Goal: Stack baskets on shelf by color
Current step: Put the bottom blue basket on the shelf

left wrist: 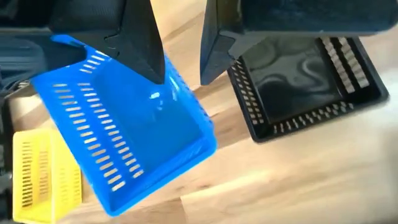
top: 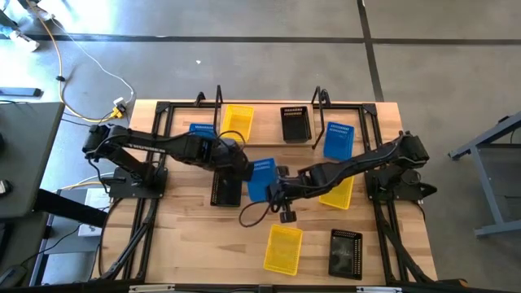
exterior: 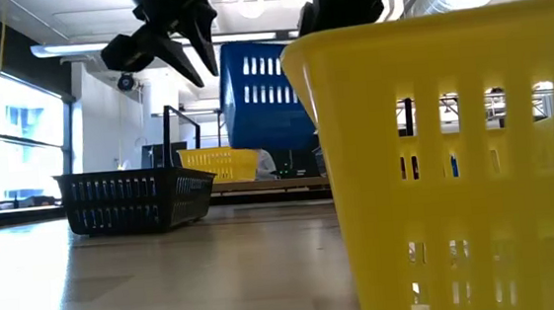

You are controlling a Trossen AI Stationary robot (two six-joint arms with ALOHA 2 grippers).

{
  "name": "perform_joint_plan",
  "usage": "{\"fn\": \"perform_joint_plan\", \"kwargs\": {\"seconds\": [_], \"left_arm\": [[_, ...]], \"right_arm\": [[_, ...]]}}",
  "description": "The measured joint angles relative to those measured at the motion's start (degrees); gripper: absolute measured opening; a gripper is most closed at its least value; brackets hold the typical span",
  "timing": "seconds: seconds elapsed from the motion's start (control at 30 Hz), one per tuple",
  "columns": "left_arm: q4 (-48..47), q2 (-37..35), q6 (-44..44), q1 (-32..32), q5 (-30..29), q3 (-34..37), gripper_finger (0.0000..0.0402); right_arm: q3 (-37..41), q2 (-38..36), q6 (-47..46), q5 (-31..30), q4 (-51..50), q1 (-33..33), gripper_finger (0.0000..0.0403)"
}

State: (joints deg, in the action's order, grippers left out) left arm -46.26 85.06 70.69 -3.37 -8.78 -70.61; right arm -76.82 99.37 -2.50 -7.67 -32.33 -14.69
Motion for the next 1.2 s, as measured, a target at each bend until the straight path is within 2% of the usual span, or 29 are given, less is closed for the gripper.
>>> {"fn": "perform_joint_plan", "kwargs": {"seconds": [0.27,0.57,0.87,1.2], "left_arm": [[0.4,-4.1,-11.1,-0.5,-0.7,0.0,0.0092],[0.2,-10.3,-18.7,-0.2,-0.1,0.0,0.0092],[-0.3,-16.7,-21.4,0.5,0.7,0.0,0.0090],[-0.5,-19.5,-24.9,1.5,0.8,0.0,0.0090]], "right_arm": [[0.0,-1.1,-6.4,-2.9,-1.3,0.2,0.0000],[0.0,-2.7,-2.6,-4.2,-0.9,7.8,0.0000],[0.0,-2.7,5.8,3.9,0.0,19.8,0.0000],[0.0,-0.6,13.1,8.3,2.6,27.5,0.0000]]}}
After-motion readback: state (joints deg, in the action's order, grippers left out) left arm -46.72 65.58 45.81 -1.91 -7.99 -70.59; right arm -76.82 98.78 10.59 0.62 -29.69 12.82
